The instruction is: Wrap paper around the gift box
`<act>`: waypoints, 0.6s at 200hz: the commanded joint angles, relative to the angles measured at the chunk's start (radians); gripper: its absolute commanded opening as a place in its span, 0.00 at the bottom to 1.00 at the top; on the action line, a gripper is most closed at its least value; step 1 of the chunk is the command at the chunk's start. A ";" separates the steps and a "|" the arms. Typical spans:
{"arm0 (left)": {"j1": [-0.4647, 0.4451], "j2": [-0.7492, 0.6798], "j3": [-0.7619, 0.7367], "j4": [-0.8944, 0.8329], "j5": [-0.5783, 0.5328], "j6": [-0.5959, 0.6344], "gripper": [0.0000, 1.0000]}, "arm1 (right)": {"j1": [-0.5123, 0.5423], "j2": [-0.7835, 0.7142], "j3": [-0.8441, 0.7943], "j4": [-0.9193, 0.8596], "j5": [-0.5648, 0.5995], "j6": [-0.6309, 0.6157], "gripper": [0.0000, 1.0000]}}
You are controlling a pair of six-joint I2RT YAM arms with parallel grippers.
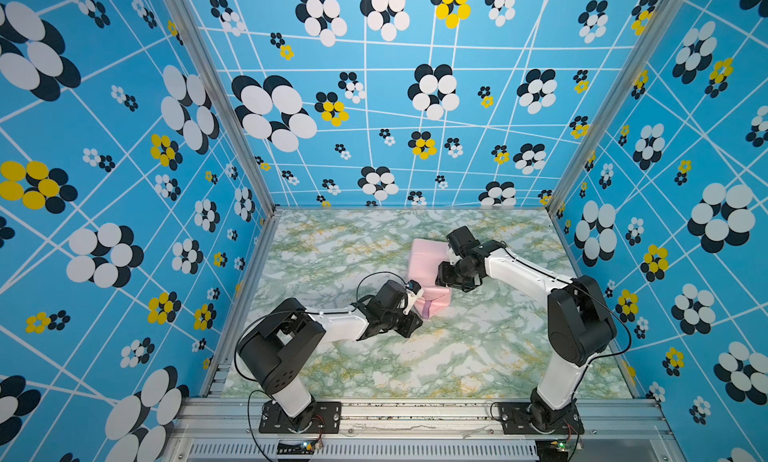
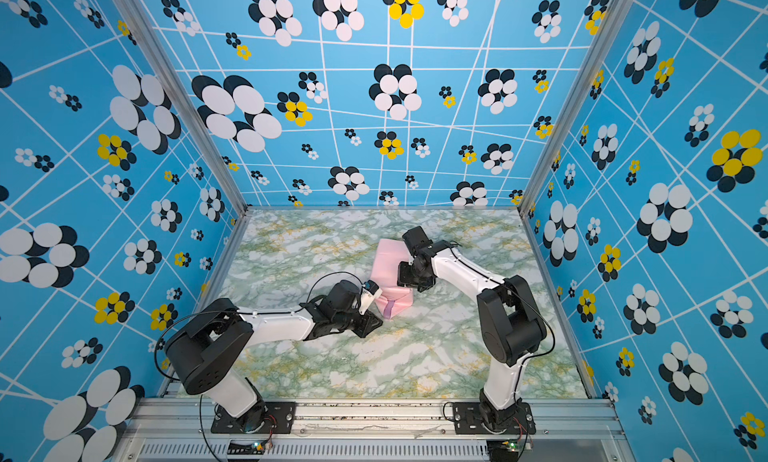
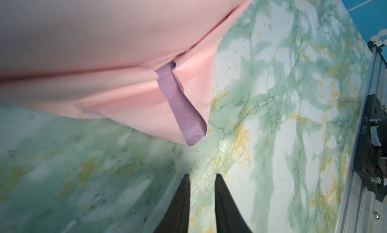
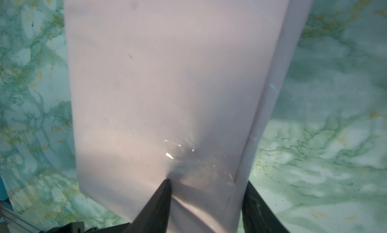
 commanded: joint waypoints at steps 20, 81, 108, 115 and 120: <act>0.067 -0.030 0.024 0.084 0.032 -0.112 0.14 | 0.004 0.023 -0.047 -0.037 -0.011 -0.002 0.54; 0.087 0.125 0.046 0.176 -0.018 -0.133 0.10 | 0.004 0.017 -0.052 -0.026 -0.019 -0.009 0.54; 0.086 0.164 0.052 0.261 -0.005 -0.144 0.12 | 0.004 0.017 -0.055 -0.024 -0.024 -0.011 0.54; 0.085 0.168 0.051 0.277 0.000 -0.148 0.12 | 0.004 0.017 -0.055 -0.023 -0.025 -0.010 0.54; 0.085 0.170 0.051 0.291 0.006 -0.150 0.12 | 0.004 0.017 -0.055 -0.021 -0.025 -0.008 0.54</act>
